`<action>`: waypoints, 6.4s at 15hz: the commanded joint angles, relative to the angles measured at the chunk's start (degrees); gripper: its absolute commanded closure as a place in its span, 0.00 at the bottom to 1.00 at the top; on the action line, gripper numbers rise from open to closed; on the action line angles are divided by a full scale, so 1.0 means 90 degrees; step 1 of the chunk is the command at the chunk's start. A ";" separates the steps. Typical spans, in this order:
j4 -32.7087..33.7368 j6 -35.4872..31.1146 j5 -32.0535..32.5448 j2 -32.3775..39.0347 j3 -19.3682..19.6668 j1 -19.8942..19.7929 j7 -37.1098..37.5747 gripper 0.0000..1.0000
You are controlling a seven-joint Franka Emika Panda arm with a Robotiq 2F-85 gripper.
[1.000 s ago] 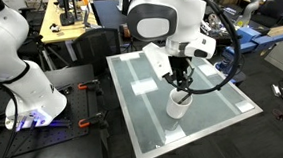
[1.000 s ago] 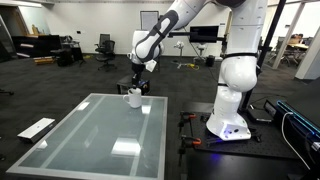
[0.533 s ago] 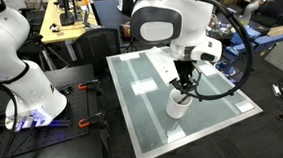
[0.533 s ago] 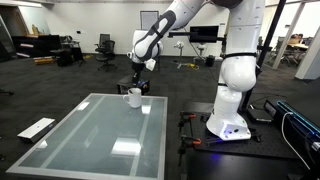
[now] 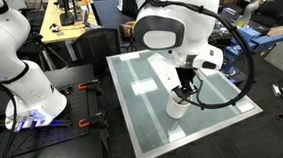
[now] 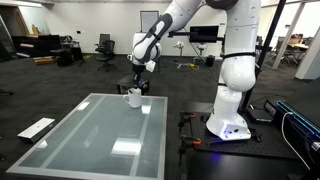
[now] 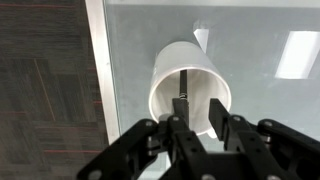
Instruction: Remove the black pen from the mug and place it on the left side of the table
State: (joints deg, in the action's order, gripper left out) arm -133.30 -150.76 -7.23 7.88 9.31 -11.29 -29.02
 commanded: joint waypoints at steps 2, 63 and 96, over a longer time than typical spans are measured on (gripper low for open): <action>0.0199 0.0057 -0.0098 0.0232 -0.0136 -0.0158 -0.0111 0.64; -0.1141 -0.2732 -0.0798 -0.1388 -0.0824 -0.0148 -0.0481 0.97; -0.0016 -0.1143 -0.1107 -0.0401 -0.1274 0.1332 -0.0820 0.97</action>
State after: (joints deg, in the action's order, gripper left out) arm -136.55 -162.88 -20.21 1.94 -1.62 -0.29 -40.20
